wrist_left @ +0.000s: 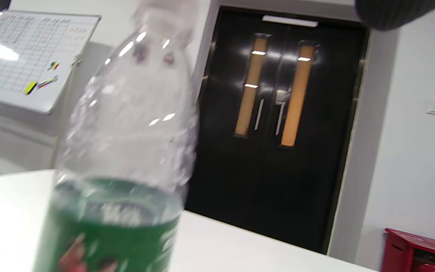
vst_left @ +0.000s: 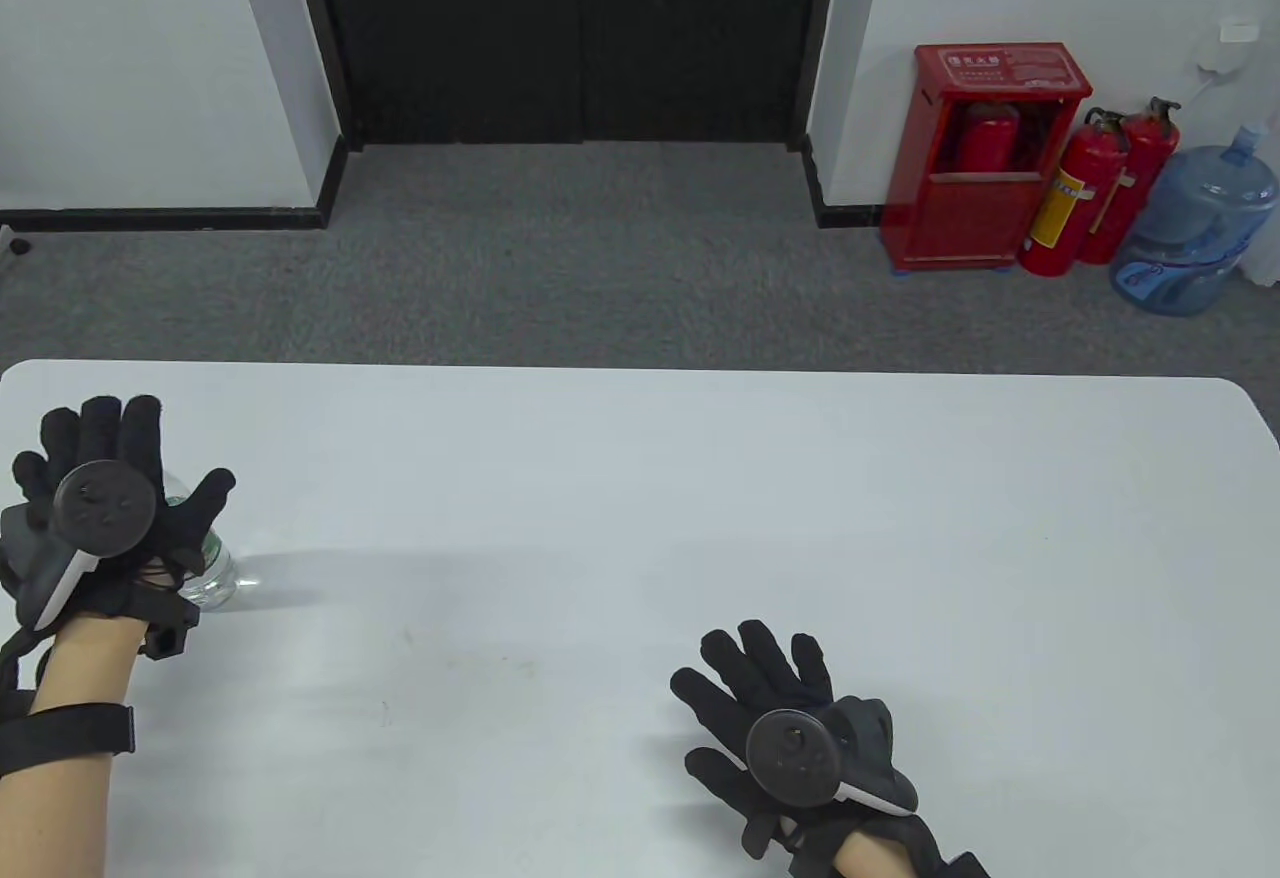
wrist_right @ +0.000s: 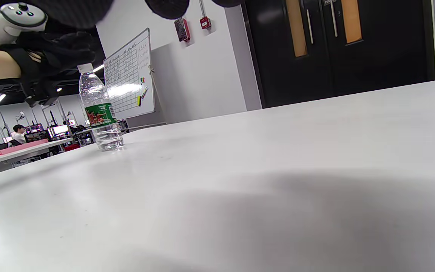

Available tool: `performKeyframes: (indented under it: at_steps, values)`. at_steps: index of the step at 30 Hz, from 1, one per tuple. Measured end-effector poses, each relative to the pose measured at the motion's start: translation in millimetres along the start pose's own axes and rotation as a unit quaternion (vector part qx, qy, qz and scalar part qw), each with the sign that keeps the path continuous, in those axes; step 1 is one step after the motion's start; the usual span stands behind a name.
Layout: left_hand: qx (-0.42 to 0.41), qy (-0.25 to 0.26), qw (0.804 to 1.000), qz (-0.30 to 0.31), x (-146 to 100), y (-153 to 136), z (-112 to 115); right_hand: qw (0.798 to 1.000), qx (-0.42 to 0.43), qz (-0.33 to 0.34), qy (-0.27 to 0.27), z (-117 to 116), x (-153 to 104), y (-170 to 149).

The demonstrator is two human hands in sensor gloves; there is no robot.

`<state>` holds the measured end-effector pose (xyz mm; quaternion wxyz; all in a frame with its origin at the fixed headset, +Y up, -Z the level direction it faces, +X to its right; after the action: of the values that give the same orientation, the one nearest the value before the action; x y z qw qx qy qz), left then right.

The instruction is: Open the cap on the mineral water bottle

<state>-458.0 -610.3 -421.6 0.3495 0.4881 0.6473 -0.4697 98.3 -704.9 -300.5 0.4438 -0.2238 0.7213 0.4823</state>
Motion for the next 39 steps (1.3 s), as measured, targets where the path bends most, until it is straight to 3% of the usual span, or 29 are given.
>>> performKeyframes:
  at_steps: [5,7,18,25,29,32,36,39]
  values:
    - [-0.069,-0.008,0.997,-0.031,0,-15,26,1.000,-0.001,0.000,0.005,-1,0,0]
    - [-0.064,0.039,0.996,-0.036,2,-17,21,1.000,-0.002,0.000,0.007,-2,1,0]
    - [-0.116,0.026,0.990,-0.077,14,-26,29,1.000,-0.004,-0.004,0.017,-4,2,1]
    - [-0.124,0.061,0.990,-0.029,7,-9,17,1.000,0.003,-0.007,0.013,-3,2,-1]
    - [-0.174,0.079,0.981,0.035,-1,28,-7,1.000,0.007,-0.009,0.007,-1,5,-3]
    - [-0.186,0.093,0.971,0.122,-17,79,-33,1.000,0.011,-0.008,-0.002,1,8,-5]
    - [-0.197,0.098,0.946,0.236,-49,153,-60,1.000,0.013,-0.004,-0.011,2,10,-6]
    - [-0.210,0.094,0.917,0.326,-85,210,-72,1.000,0.014,0.008,-0.022,4,11,-4]
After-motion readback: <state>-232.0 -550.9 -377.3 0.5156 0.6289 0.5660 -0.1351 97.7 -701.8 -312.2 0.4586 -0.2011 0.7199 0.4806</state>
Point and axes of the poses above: the tracker on the back of each hand, its own y axis roughly to the thumb side, its own x axis roughly from the wrist to the fingertips, z = x × y, the point moved 3 cm from there along x, roughly from the wrist to the fingertips, and after that the axes turned 9 degrees about x, right-handed, at the moved point
